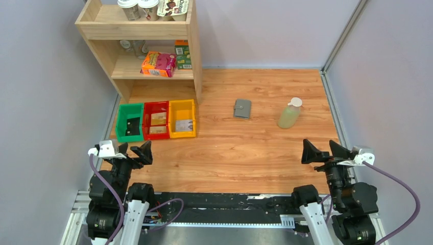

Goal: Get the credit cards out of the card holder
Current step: Move the card holder to the center of the board.

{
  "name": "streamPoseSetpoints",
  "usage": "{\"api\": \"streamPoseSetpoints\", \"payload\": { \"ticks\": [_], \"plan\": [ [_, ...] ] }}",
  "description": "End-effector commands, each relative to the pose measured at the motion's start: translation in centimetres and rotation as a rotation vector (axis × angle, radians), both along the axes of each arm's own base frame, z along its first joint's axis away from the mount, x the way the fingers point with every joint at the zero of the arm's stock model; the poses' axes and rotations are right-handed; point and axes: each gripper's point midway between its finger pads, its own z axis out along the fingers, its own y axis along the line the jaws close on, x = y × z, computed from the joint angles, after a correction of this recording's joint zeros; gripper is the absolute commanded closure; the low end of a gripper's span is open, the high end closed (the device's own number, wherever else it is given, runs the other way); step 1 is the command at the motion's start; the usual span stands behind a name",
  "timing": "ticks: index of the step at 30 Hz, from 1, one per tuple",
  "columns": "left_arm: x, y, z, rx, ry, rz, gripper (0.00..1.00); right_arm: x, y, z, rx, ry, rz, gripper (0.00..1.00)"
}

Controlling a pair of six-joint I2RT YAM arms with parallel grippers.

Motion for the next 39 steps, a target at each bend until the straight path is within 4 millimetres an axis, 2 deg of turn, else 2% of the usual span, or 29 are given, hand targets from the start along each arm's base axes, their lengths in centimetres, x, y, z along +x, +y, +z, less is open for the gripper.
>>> {"api": "streamPoseSetpoints", "payload": {
  "ticks": [1,5,9,15,18,23,26,28,29,34,39],
  "plan": [
    [-0.6,0.3,0.7,-0.020,-0.052,0.018,0.00,0.7,1.8,1.0,0.001,0.000,0.090,0.00],
    [-0.6,0.3,0.6,-0.023,-0.049,0.022,0.00,1.6,4.4,1.6,0.002,0.027,0.226,0.00],
    [-0.6,0.4,0.6,-0.030,-0.046,0.028,0.00,3.3,6.6,1.8,0.028,0.079,0.326,0.00],
    [-0.7,0.7,0.4,-0.038,-0.037,0.047,0.00,7.2,8.9,1.5,0.095,0.206,0.402,0.00],
    [-0.7,0.9,0.3,-0.045,-0.034,0.059,0.00,10.1,9.7,0.9,0.141,0.279,0.402,0.00],
    [-0.8,1.1,0.2,-0.048,-0.030,0.070,0.00,15.7,10.9,-2.5,0.150,0.449,0.306,0.00],
    [-0.8,1.1,0.3,-0.048,-0.031,0.073,0.00,18.5,13.0,-4.6,0.118,0.544,0.273,0.00],
    [-0.8,1.2,0.2,-0.053,-0.028,0.078,0.00,20.9,13.5,-6.6,0.099,0.618,0.193,0.00],
    [-0.8,1.2,0.2,-0.057,-0.026,0.083,0.00,21.9,14.1,-6.9,0.097,0.634,0.175,0.00],
    [-0.8,1.2,0.0,-0.063,-0.020,0.083,0.00,26.6,16.0,-11.8,0.083,0.753,0.072,0.00],
    [-0.9,1.2,0.1,-0.066,-0.021,0.081,0.00,30.2,17.4,-17.1,0.067,0.860,0.000,0.00]
  ]
}}
